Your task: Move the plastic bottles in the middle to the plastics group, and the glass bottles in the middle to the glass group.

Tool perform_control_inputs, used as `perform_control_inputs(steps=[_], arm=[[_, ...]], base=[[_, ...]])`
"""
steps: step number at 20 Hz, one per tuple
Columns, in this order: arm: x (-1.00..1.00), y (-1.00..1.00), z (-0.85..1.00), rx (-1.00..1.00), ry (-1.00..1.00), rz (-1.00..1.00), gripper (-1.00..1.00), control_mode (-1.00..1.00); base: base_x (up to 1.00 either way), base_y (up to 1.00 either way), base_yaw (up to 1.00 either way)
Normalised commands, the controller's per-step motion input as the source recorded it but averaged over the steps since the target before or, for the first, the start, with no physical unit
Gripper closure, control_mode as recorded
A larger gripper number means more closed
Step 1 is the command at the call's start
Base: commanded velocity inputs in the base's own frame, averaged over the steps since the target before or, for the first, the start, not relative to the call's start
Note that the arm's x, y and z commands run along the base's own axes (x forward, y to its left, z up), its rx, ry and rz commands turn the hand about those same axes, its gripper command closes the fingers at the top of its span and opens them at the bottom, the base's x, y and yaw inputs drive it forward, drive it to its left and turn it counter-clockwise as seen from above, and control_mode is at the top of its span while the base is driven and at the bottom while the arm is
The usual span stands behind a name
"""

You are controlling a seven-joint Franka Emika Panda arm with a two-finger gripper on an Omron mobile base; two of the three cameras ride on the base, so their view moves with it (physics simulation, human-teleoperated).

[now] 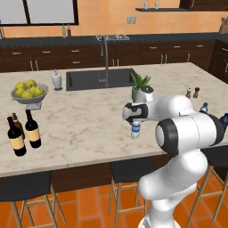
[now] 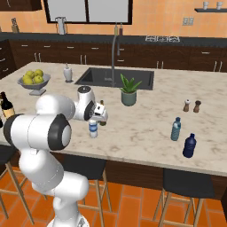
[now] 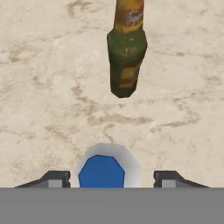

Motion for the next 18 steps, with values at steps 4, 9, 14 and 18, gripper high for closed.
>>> perform_control_inputs(steps=[4,9,14,18], arm=[[-0.14,0.00,0.03,0.00,0.00,0.00,1.00,-1.00],[-0.31,-0.24,0.30,0.00,-0.03,0.00,1.00,-1.00],[-0.08,-0.89,0.43,0.01,0.00,-0.06,1.00,-1.00],[-0.04,-1.00,0.23,0.05,0.03,-0.12,1.00,-1.00]], base=[[0.00,0.00,0.00],[0.00,0.00,0.00],[0.00,0.00,0.00],[0.00,0.00,0.00]])
